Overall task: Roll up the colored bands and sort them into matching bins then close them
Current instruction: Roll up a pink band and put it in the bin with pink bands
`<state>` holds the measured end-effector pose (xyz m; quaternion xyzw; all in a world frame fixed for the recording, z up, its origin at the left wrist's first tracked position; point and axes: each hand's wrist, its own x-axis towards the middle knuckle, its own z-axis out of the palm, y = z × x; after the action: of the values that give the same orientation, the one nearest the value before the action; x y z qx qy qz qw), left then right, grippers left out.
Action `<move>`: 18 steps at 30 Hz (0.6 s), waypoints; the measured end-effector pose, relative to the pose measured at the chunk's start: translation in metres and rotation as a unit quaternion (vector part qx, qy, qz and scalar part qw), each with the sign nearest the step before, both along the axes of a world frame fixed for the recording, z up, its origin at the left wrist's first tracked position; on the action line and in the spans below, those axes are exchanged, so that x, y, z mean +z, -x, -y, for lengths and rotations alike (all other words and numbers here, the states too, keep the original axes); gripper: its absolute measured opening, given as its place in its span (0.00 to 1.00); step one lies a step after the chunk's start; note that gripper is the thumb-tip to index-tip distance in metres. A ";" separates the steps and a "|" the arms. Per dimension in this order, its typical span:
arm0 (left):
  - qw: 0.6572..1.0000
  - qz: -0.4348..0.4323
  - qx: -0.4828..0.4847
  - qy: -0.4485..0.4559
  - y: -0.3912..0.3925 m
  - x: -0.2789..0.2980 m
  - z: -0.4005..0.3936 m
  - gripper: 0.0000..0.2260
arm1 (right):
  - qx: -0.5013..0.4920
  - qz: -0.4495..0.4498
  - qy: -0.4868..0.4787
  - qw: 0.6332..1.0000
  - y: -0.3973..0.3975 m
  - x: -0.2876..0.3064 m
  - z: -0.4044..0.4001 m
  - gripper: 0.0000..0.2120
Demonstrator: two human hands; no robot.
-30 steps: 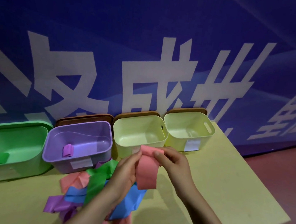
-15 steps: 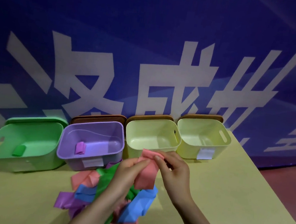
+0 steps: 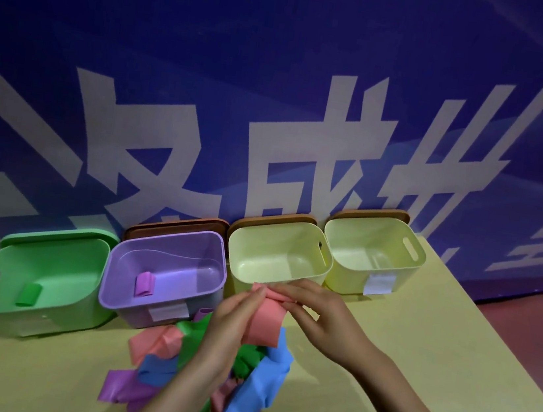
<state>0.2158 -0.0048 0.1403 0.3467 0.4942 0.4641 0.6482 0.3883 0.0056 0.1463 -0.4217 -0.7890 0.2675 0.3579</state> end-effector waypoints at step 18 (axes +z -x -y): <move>0.989 -0.128 0.002 -0.071 -0.015 0.006 0.018 0.09 | -0.092 -0.107 0.019 0.990 0.018 0.012 0.035 0.16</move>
<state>0.2304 -0.0224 0.1461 0.4475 0.5399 0.4510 0.5521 0.3705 -0.0294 0.1587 -0.4680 -0.6989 0.2919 0.4554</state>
